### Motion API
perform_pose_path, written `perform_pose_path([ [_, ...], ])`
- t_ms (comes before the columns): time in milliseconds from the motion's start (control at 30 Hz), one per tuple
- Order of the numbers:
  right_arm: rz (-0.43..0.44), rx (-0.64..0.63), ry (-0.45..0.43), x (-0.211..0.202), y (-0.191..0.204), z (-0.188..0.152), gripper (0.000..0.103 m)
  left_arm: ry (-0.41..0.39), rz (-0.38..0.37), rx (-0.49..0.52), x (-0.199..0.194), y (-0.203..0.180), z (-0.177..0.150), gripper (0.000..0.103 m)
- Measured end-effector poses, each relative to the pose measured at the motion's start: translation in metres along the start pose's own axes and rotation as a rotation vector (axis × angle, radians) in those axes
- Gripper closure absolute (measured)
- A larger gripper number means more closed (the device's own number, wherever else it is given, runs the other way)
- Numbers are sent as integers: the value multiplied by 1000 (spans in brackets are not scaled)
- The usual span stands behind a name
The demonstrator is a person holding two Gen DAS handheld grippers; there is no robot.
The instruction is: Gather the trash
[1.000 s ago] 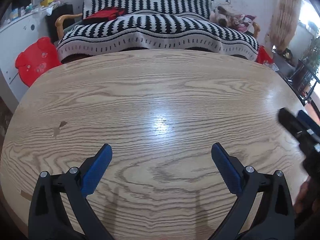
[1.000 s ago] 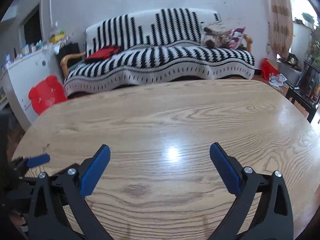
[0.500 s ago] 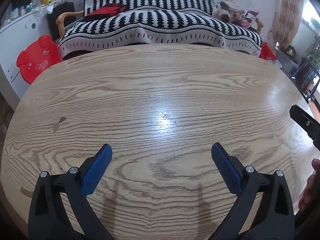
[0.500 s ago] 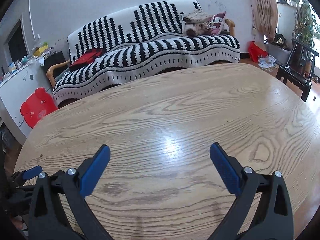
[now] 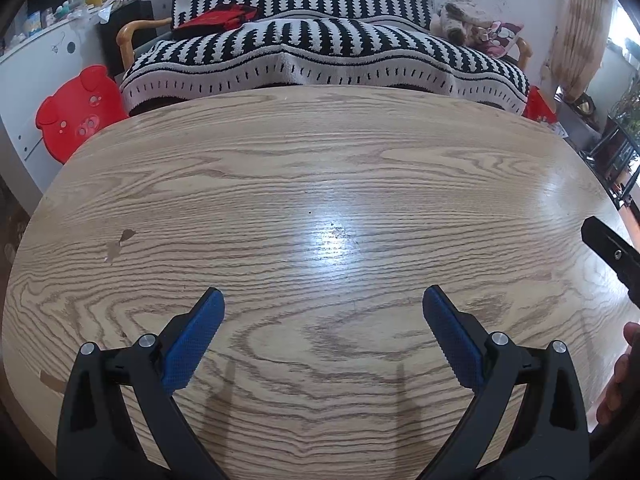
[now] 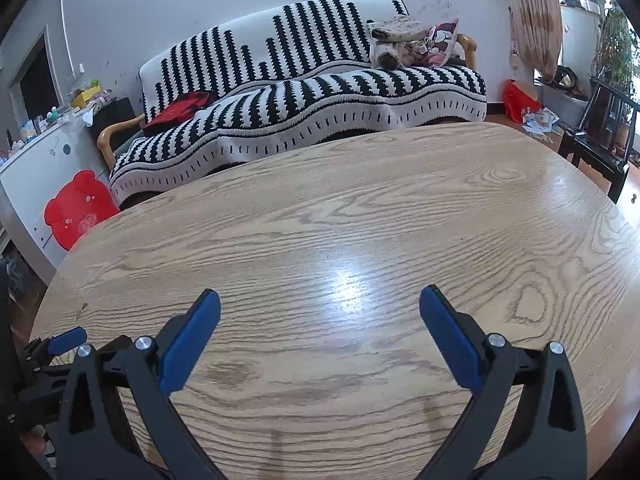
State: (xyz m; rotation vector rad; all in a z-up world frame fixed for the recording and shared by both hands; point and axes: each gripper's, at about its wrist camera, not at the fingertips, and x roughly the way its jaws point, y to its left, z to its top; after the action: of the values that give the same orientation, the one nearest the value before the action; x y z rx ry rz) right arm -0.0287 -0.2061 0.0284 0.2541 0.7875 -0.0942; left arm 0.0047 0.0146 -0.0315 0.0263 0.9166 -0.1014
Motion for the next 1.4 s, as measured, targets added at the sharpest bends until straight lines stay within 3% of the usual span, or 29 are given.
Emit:
perform_pose_path([
  [467,5,-12,11,1,-1,0,7,-4,59,21,0,-3,-1,7],
  [600,5,-12,16,2,-1,-1,7,14,26,7,2,-2,-2,7],
  [1000,10,-20,21,3,0,-2,7,14,23,7,3,-4,-2,7],
  [1233,14,-24,28,4,-1,-3,7,9,84,-4,5,-1,-4,7],
  [1367,14,-30,34,4,-1,-3,7,-63,123,-30,-8,2,-7,7],
  [1400,13,-30,35,5,-1,-3,7,-46,115,-16,-7,1,-5,7],
])
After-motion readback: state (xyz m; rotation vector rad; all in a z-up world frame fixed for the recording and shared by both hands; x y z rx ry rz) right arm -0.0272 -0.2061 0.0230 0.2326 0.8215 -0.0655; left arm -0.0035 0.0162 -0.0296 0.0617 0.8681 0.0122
